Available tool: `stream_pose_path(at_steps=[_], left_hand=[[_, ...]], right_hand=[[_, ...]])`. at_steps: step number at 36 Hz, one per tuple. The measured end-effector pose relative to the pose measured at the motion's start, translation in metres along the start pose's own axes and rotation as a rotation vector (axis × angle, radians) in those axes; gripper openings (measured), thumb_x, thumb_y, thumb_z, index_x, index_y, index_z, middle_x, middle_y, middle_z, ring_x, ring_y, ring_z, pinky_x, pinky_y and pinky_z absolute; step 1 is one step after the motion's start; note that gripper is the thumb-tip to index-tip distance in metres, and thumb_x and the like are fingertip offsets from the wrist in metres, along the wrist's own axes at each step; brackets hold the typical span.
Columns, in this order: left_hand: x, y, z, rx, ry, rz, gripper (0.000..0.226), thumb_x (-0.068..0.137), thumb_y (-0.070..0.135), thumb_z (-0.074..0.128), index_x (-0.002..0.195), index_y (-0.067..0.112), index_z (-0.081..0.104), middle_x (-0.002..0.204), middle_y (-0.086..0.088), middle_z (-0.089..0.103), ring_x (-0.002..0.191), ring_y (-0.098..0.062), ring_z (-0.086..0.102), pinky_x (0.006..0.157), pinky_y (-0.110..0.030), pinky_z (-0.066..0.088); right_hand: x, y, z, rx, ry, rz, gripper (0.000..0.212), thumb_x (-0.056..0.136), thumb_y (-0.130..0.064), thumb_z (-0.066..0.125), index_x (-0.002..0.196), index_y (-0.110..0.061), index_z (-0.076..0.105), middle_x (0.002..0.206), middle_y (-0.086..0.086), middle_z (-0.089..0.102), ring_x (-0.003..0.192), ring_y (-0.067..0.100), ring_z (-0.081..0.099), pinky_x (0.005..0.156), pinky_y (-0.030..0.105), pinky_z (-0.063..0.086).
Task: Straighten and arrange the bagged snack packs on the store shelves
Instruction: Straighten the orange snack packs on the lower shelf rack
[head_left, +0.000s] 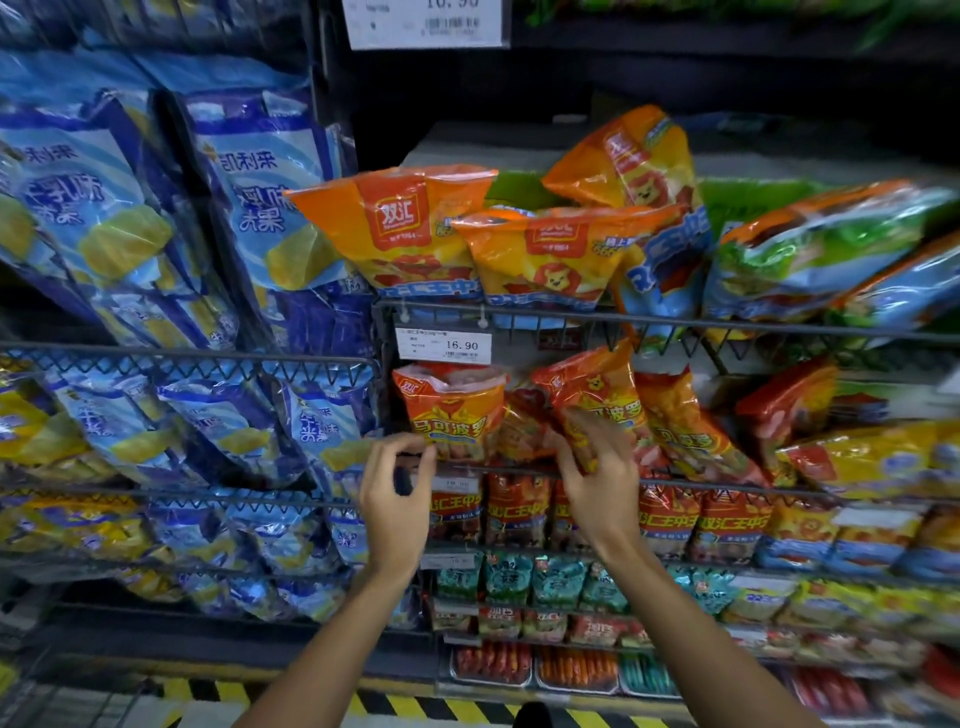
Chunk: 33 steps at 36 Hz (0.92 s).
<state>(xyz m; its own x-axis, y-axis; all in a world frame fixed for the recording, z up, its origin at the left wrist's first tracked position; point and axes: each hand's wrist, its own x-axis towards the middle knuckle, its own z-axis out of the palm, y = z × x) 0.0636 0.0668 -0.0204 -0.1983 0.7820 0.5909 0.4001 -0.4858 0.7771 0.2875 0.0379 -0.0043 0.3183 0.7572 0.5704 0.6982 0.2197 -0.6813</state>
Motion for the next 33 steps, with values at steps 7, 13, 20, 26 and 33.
stream_pose_path(at_steps=[7, 13, 20, 26, 33], left_hand=[[-0.014, 0.019, 0.022, 0.084, -0.399, 0.262, 0.029, 0.101, 0.022, 0.063, 0.129, 0.017, 0.065, 0.134, 0.007, 0.058, 0.132, -0.009, 0.051, 0.113, -0.025, 0.037], [-0.016, 0.020, 0.037, 0.195, -0.533, 0.259, 0.049, 0.099, 0.016, 0.063, 0.147, 0.017, 0.050, 0.153, 0.008, 0.044, 0.146, -0.009, 0.034, 0.123, -0.026, 0.025], [-0.013, 0.023, 0.032, 0.222, -0.613, 0.220, 0.057, 0.102, 0.018, 0.059, 0.155, 0.024, 0.038, 0.159, 0.019, 0.031, 0.150, 0.002, 0.020, 0.120, -0.010, 0.011], [-0.014, 0.025, 0.037, 0.260, -0.633, 0.139, 0.065, 0.104, 0.025, 0.056, 0.160, 0.028, 0.025, 0.163, 0.023, 0.018, 0.148, 0.015, -0.002, 0.119, -0.009, 0.001], [-0.022, 0.032, 0.054, 0.161, -0.667, -0.169, 0.073, 0.103, 0.030, 0.056, 0.162, 0.027, 0.014, 0.167, 0.010, 0.024, 0.151, -0.012, 0.030, 0.122, -0.039, 0.033]], right_hand=[[0.006, 0.014, 0.000, -0.091, -0.061, -0.181, 0.039, 0.098, -0.018, 0.068, 0.137, -0.015, 0.061, 0.137, 0.001, 0.061, 0.130, 0.018, 0.054, 0.109, 0.032, 0.044], [0.012, 0.008, 0.031, -0.248, -0.228, -0.317, 0.056, 0.099, -0.023, 0.057, 0.152, -0.012, 0.044, 0.146, 0.012, 0.057, 0.125, 0.031, 0.062, 0.084, 0.043, 0.061], [0.028, 0.013, 0.017, -0.329, -0.172, -0.337, 0.066, 0.079, 0.000, 0.080, 0.137, -0.024, 0.060, 0.111, 0.003, 0.077, 0.069, 0.025, 0.074, 0.045, 0.035, 0.053], [0.013, 0.030, -0.002, -0.240, -0.100, -0.168, 0.037, 0.091, -0.010, 0.075, 0.127, -0.011, 0.068, 0.073, 0.002, 0.074, 0.045, 0.015, 0.060, 0.041, 0.024, 0.045], [-0.012, 0.049, -0.009, -0.116, -0.042, -0.005, 0.035, 0.093, -0.017, 0.075, 0.127, -0.013, 0.069, 0.101, 0.001, 0.079, 0.074, 0.016, 0.076, 0.065, 0.036, 0.064]])
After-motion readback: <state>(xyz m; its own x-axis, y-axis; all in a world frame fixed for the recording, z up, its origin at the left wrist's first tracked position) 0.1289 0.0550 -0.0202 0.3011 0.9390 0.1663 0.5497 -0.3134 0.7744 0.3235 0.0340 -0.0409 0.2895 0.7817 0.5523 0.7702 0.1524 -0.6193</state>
